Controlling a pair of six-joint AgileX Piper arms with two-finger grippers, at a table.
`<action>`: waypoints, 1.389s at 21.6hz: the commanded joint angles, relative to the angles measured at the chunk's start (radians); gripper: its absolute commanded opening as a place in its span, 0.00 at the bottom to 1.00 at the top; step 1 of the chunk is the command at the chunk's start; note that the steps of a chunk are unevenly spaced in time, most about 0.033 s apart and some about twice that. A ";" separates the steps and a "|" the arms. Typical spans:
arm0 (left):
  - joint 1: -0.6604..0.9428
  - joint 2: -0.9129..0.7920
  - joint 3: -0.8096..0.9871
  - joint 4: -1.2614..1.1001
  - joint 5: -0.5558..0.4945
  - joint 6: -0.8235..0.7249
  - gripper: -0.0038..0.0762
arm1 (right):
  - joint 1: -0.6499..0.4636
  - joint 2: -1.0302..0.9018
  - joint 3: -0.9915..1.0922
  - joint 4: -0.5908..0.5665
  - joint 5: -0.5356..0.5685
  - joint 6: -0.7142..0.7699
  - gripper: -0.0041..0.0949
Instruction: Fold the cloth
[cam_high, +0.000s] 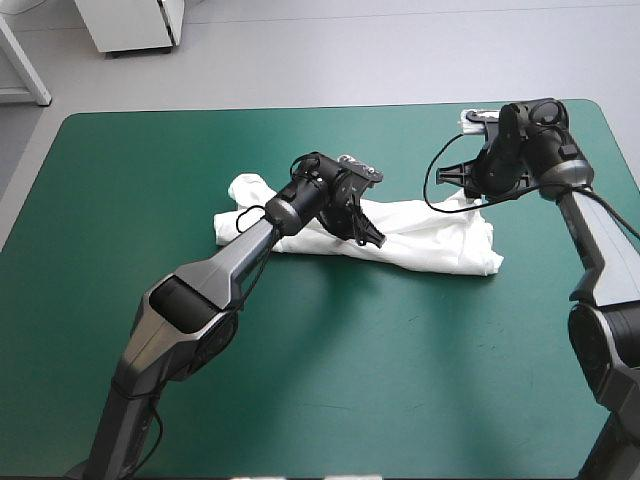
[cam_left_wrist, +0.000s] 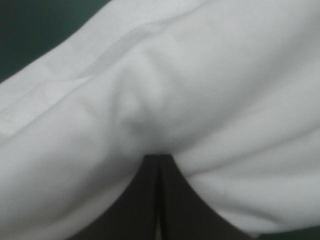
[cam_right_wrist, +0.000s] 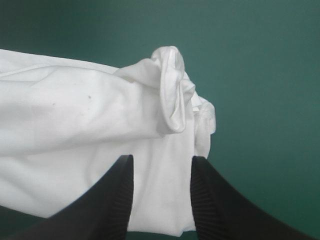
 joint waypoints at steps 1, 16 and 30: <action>-0.004 -0.043 -0.033 -0.026 -0.023 0.000 0.02 | -0.011 -0.068 -0.032 -0.013 -0.010 0.012 0.40; -0.004 -0.033 -0.033 -0.070 0.004 0.000 0.02 | -0.344 -0.100 0.297 0.583 -0.049 -0.380 0.70; -0.004 -0.033 -0.033 -0.096 0.000 0.000 0.02 | -0.308 0.030 0.351 0.562 -0.147 -0.399 0.69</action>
